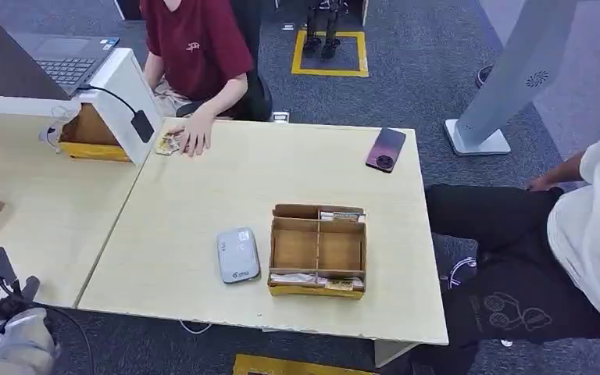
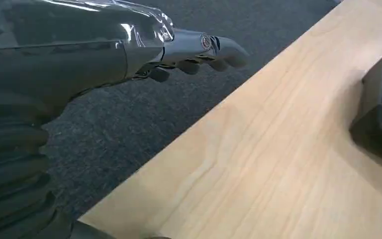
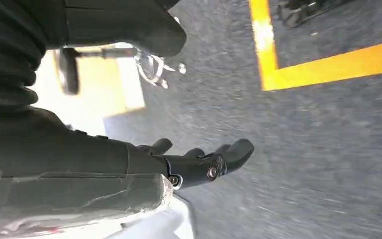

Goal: Pass the card to the sensor for recognition and then transmit it.

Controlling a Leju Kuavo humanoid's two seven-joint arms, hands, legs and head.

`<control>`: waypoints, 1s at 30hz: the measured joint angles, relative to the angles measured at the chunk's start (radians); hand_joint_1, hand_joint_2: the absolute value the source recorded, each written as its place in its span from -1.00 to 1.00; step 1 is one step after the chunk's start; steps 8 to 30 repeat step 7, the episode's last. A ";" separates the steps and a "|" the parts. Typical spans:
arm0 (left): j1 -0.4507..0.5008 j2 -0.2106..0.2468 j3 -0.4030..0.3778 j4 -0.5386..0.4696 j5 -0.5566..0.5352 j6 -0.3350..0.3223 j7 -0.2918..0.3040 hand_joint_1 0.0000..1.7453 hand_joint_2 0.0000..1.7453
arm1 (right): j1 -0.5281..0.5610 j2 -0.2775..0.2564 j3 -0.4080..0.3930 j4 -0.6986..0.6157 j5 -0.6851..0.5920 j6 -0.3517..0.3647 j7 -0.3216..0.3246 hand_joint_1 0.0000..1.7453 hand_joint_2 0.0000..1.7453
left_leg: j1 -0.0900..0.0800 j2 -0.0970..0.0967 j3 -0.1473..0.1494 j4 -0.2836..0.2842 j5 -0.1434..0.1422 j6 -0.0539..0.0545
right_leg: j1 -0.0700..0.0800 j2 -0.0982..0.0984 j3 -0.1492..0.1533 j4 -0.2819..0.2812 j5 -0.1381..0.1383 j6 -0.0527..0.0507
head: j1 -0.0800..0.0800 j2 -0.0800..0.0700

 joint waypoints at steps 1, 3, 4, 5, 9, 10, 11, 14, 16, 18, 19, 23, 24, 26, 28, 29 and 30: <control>0.001 -0.001 0.008 0.003 -0.013 0.000 0.018 -1.00 1.00 | 0.003 -0.001 -0.009 0.001 0.004 -0.003 0.018 -1.00 -1.00 | 0.000 0.000 0.000 0.000 0.000 0.000 | 0.000 0.000 0.000 0.000 0.000 0.000 | -0.001 0.000; 0.000 -0.006 0.034 0.003 -0.058 0.001 0.051 -1.00 1.00 | 0.008 -0.001 -0.013 0.001 0.029 -0.018 0.045 -1.00 -1.00 | 0.000 0.000 0.000 0.000 0.000 0.000 | 0.000 0.000 0.000 0.000 0.000 0.000 | 0.000 0.000; 0.000 -0.008 0.045 0.003 -0.067 0.002 0.054 -1.00 1.00 | 0.009 -0.001 -0.014 0.002 0.032 -0.021 0.050 -1.00 -1.00 | 0.000 0.000 0.001 0.000 0.000 0.000 | 0.000 0.000 0.000 0.000 0.000 0.000 | -0.001 0.000; -0.001 -0.009 0.057 0.003 -0.076 0.002 0.056 -1.00 1.00 | 0.009 -0.001 -0.016 0.003 0.032 -0.026 0.055 -1.00 -1.00 | 0.000 0.000 0.001 0.000 0.000 0.000 | 0.000 0.000 0.000 0.001 0.000 0.000 | 0.000 0.000; -0.003 -0.015 0.081 0.003 -0.091 0.002 0.060 -1.00 1.00 | 0.007 -0.001 -0.025 0.006 0.026 -0.036 0.060 -1.00 -1.00 | 0.000 0.000 0.001 0.000 0.000 0.000 | 0.000 0.000 0.000 0.001 0.000 0.000 | 0.000 0.000; -0.003 -0.015 0.081 0.003 -0.091 0.002 0.060 -1.00 1.00 | 0.007 -0.001 -0.025 0.006 0.026 -0.036 0.060 -1.00 -1.00 | 0.000 0.000 0.001 0.000 0.000 0.000 | 0.000 0.000 0.000 0.001 0.000 0.000 | 0.000 0.000; -0.003 -0.015 0.081 0.003 -0.091 0.002 0.060 -1.00 1.00 | 0.007 -0.001 -0.025 0.006 0.026 -0.036 0.060 -1.00 -1.00 | 0.000 0.000 0.001 0.000 0.000 0.000 | 0.000 0.000 0.000 0.001 0.000 0.000 | 0.000 0.000; -0.003 -0.015 0.081 0.003 -0.091 0.002 0.060 -1.00 1.00 | 0.007 -0.001 -0.025 0.006 0.026 -0.036 0.060 -1.00 -1.00 | 0.000 0.000 0.001 0.000 0.000 0.000 | 0.000 0.000 0.000 0.001 0.000 0.000 | 0.000 0.000; -0.003 -0.015 0.081 0.003 -0.091 0.002 0.060 -1.00 1.00 | 0.007 -0.001 -0.025 0.006 0.026 -0.036 0.060 -1.00 -1.00 | 0.000 0.000 0.001 0.000 0.000 0.000 | 0.000 0.000 0.000 0.001 0.000 0.000 | 0.000 0.000; -0.003 -0.015 0.081 0.003 -0.091 0.002 0.060 -1.00 1.00 | 0.007 -0.001 -0.025 0.006 0.026 -0.036 0.060 -1.00 -1.00 | 0.000 0.000 0.001 0.000 0.000 0.000 | 0.000 0.000 0.000 0.001 0.000 0.000 | 0.000 0.000; -0.003 -0.015 0.081 0.003 -0.091 0.002 0.060 -1.00 1.00 | 0.007 -0.001 -0.025 0.006 0.026 -0.036 0.060 -1.00 -1.00 | 0.000 0.000 0.001 0.000 0.000 0.000 | 0.000 0.000 0.000 0.001 0.000 0.000 | 0.000 0.000; -0.003 -0.015 0.081 0.003 -0.091 0.002 0.060 -1.00 1.00 | 0.007 -0.001 -0.025 0.006 0.026 -0.036 0.060 -1.00 -1.00 | 0.000 0.000 0.001 0.000 0.000 0.000 | 0.000 0.000 0.000 0.001 0.000 0.000 | 0.000 0.000; -0.003 -0.015 0.081 0.003 -0.091 0.002 0.060 -1.00 1.00 | 0.007 -0.001 -0.025 0.006 0.026 -0.036 0.060 -1.00 -1.00 | 0.000 0.000 0.001 0.000 0.000 0.000 | 0.000 0.000 0.000 0.001 0.000 0.000 | 0.000 0.000; -0.003 -0.015 0.081 0.003 -0.091 0.002 0.060 -1.00 1.00 | 0.007 -0.001 -0.025 0.006 0.026 -0.036 0.060 -1.00 -1.00 | 0.000 0.000 0.001 0.000 0.000 0.000 | 0.000 0.000 0.000 0.001 0.000 0.000 | 0.000 0.000; -0.003 -0.015 0.081 0.003 -0.091 0.002 0.060 -1.00 1.00 | 0.007 -0.001 -0.025 0.006 0.026 -0.036 0.060 -1.00 -1.00 | 0.000 0.000 0.001 0.000 0.000 0.000 | 0.000 0.000 0.000 0.001 0.000 0.000 | 0.000 0.000; -0.003 -0.015 0.081 0.003 -0.091 0.002 0.060 -1.00 1.00 | 0.007 -0.001 -0.025 0.006 0.026 -0.036 0.060 -1.00 -1.00 | 0.000 0.000 0.001 0.000 0.000 0.000 | 0.000 0.000 0.000 0.001 0.000 0.000 | 0.000 0.000; -0.003 -0.015 0.081 0.003 -0.091 0.002 0.060 -1.00 1.00 | 0.007 -0.001 -0.025 0.006 0.026 -0.036 0.060 -1.00 -1.00 | 0.000 0.000 0.001 0.000 0.000 0.000 | 0.000 0.000 0.000 0.001 0.000 0.000 | 0.000 0.000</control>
